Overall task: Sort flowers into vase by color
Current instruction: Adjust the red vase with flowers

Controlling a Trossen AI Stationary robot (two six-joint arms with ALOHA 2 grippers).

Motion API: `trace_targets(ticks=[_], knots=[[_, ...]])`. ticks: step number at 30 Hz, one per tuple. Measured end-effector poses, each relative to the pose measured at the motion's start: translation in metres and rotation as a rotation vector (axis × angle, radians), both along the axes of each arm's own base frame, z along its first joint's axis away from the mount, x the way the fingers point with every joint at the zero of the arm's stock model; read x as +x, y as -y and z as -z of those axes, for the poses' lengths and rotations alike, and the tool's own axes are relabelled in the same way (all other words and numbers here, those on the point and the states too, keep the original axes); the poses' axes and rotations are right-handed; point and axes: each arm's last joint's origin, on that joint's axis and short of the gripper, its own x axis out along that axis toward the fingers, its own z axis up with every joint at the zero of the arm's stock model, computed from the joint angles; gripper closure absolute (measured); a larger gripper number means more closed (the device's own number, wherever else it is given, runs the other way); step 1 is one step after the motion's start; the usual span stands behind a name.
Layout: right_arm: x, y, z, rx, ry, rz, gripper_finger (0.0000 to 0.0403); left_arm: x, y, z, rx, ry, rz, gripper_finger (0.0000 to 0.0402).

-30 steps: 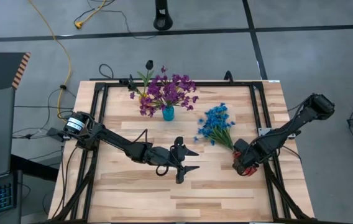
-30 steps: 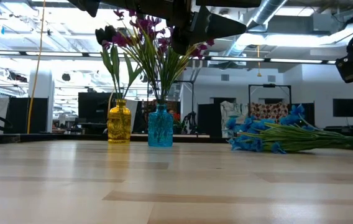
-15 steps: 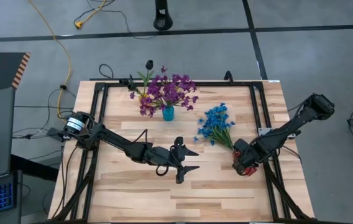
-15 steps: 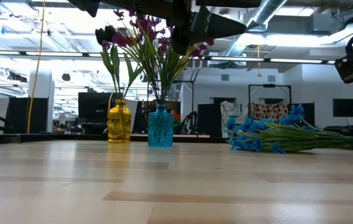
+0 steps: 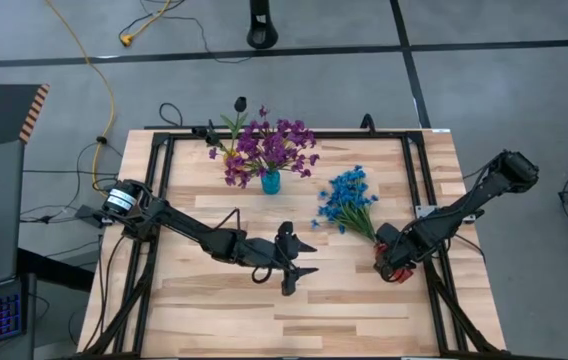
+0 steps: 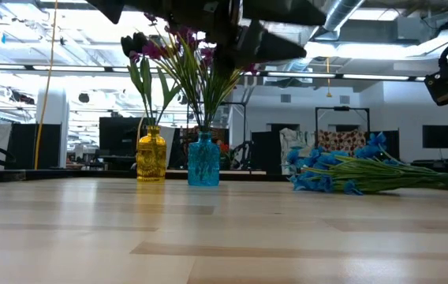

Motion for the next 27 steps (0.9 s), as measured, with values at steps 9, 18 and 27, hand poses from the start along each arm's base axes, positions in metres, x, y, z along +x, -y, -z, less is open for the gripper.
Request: trace_targets(ticks=[9,18,27], knots=[[0.000,0.000,0.000,0.001,0.000,0.000,0.0142,-0.007,-0.001,0.017,-0.068,-0.185,-0.047,0.0168],[0.000,0.000,0.000,0.002,0.001,0.000,0.0142,-0.008,-0.001,0.019,-0.042,-0.208,-0.042,0.0168],[0.000,0.000,0.000,0.003,0.002,0.000,0.0142,-0.008,-0.001,0.019,-0.034,-0.208,-0.039,0.0168]])
